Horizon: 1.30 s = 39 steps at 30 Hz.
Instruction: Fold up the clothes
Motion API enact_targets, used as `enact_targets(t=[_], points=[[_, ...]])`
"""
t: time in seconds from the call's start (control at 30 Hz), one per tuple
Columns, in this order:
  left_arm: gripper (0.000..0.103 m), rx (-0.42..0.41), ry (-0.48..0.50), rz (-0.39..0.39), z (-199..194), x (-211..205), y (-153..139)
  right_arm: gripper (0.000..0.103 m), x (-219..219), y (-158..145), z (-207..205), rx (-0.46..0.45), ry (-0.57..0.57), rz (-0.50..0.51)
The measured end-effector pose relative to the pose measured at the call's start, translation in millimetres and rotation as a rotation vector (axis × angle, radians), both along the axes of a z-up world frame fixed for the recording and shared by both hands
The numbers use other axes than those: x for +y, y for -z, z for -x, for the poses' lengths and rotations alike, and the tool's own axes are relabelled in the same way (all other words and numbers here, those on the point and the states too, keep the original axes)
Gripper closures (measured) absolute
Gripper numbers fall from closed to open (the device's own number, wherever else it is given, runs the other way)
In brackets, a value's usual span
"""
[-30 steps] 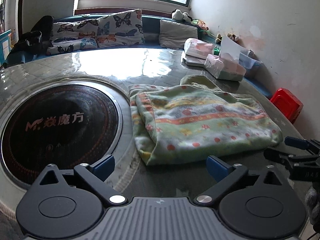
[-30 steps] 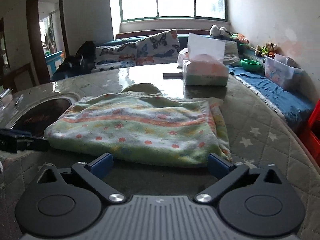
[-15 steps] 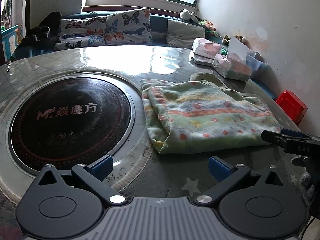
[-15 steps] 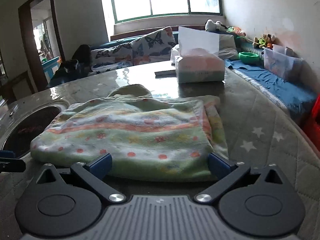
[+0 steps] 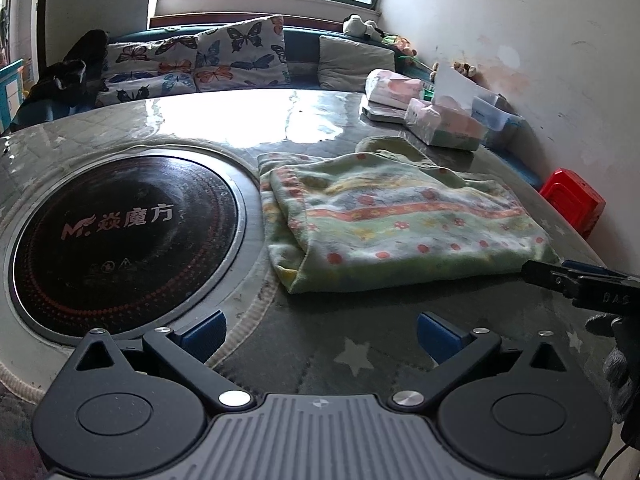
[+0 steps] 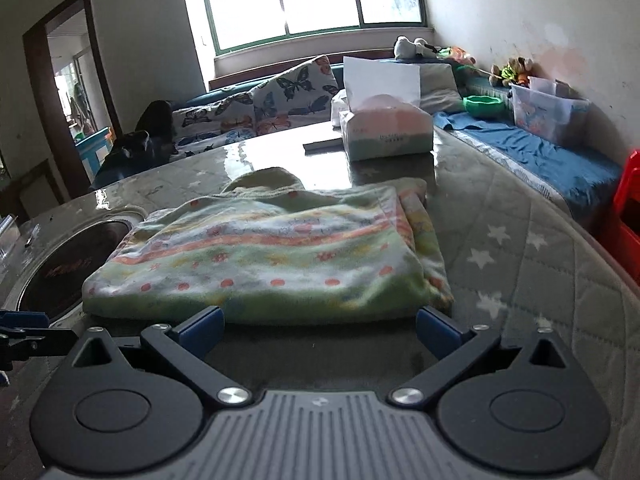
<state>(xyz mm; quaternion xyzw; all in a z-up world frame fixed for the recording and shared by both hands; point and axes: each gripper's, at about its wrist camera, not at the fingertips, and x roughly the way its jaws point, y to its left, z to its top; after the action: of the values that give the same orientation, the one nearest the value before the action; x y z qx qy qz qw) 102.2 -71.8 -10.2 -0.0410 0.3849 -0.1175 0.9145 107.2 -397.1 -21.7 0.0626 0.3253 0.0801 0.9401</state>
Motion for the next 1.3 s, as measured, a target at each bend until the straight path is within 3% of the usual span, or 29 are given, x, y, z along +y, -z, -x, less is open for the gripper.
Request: enact_targets(t=[0.67,1.0,1.3], points=[[0.0,-0.029,0.033,-0.035,32.1,-5.3,-4.0,0.0,20.8,-2.1,50.6,-0.004,0.025,-0.014],[0.0,-0.044,0.031,-0.037,41.3,-1.7,-4.2,0.0,19.4,-9.9,61.6,-0.01,0.106,-0.041],[0.0,-0.048,0.03,-0.037,47.1,-0.7,-4.1,0.0,24.3,-4.4,63.2,0.02,0.119,-0.001]])
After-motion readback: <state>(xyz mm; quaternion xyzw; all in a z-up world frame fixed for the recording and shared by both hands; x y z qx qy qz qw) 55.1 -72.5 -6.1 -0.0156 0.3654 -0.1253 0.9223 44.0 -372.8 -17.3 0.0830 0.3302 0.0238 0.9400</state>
